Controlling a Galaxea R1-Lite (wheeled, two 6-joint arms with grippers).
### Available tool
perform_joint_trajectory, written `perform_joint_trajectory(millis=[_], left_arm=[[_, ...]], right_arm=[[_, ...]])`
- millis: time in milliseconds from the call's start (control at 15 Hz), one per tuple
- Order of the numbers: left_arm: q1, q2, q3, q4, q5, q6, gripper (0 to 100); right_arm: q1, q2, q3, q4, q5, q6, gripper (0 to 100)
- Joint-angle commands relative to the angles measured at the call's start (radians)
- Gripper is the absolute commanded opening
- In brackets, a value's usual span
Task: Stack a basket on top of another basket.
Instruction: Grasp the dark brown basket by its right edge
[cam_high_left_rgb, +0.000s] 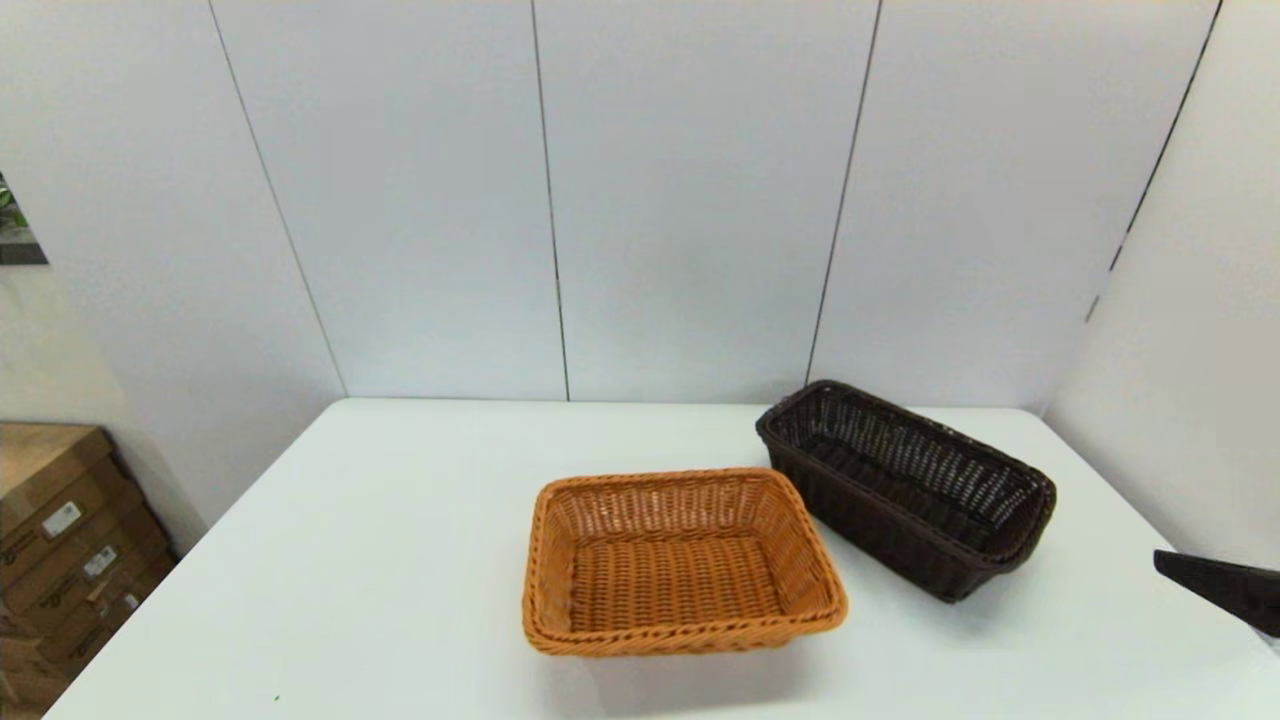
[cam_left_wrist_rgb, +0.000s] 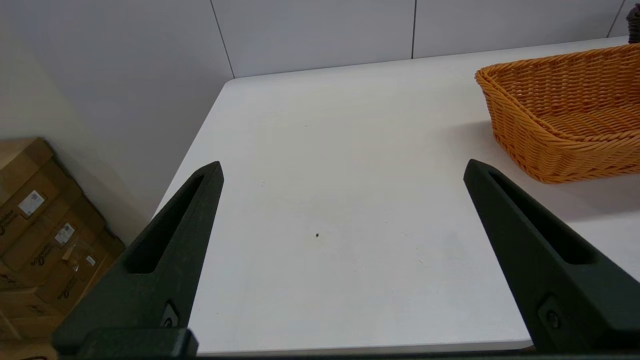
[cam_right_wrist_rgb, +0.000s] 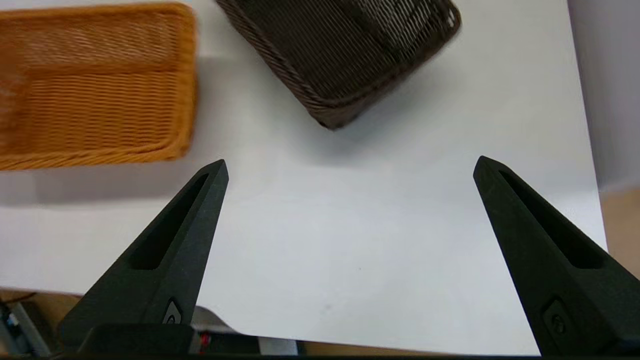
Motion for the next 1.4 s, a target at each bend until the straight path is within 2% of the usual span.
perform_joint_trajectory(millis=[67, 200, 533, 867, 1133, 1400], left_arm=[[0.0, -0.002, 0.0, 0.001, 0.0, 0.001, 100], [0.0, -0.002, 0.0, 0.001, 0.0, 0.001, 100], [0.0, -0.002, 0.0, 0.001, 0.0, 0.001, 100], [0.0, -0.002, 0.0, 0.001, 0.0, 0.001, 100], [0.0, -0.002, 0.0, 0.001, 0.0, 0.001, 100], [0.0, -0.002, 0.0, 0.001, 0.0, 0.001, 100]], right_arm=[[-0.005, 0.337, -0.143, 0.013, -0.074, 0.121, 100], [-0.015, 0.415, -0.184, 0.026, -0.091, 0.202, 100], [-0.036, 0.599, -0.327, 0.109, -0.094, 0.31, 100], [-0.035, 0.72, -0.422, 0.149, -0.094, 0.417, 100], [-0.036, 0.812, -0.457, 0.148, -0.092, 0.463, 100], [-0.036, 0.906, -0.494, 0.141, -0.091, 0.48, 100]])
